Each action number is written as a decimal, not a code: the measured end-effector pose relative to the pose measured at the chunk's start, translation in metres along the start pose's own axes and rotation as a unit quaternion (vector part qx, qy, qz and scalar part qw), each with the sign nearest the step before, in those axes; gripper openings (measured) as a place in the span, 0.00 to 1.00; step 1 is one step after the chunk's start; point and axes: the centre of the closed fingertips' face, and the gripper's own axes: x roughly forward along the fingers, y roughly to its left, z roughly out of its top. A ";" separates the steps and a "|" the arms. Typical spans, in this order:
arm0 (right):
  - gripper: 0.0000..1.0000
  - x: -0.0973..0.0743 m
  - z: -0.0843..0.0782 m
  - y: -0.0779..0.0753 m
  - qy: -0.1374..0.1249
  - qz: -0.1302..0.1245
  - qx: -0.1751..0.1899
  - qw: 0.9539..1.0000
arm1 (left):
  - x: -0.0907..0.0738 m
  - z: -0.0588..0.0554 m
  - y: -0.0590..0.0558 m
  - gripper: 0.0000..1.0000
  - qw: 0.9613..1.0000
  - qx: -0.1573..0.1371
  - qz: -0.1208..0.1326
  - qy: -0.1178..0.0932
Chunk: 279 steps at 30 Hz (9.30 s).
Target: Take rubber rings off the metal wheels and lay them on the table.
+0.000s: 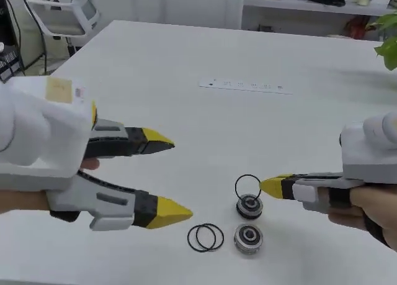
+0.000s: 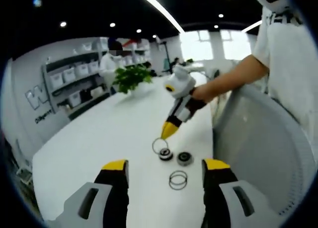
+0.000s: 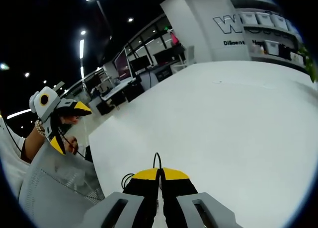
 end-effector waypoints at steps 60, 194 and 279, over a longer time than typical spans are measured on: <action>0.02 0.044 -0.058 0.038 0.138 0.044 -0.139 0.980 | -0.007 -0.081 -0.023 0.65 0.990 -0.120 0.034 0.069; 0.00 0.020 -0.059 -0.032 0.129 -0.051 -0.156 0.978 | 0.174 -0.050 0.003 0.13 0.998 -0.033 -0.033 0.044; 0.00 0.015 -0.038 -0.023 0.081 -0.030 -0.010 0.996 | 0.168 -0.052 -0.002 0.11 0.998 -0.008 -0.055 0.040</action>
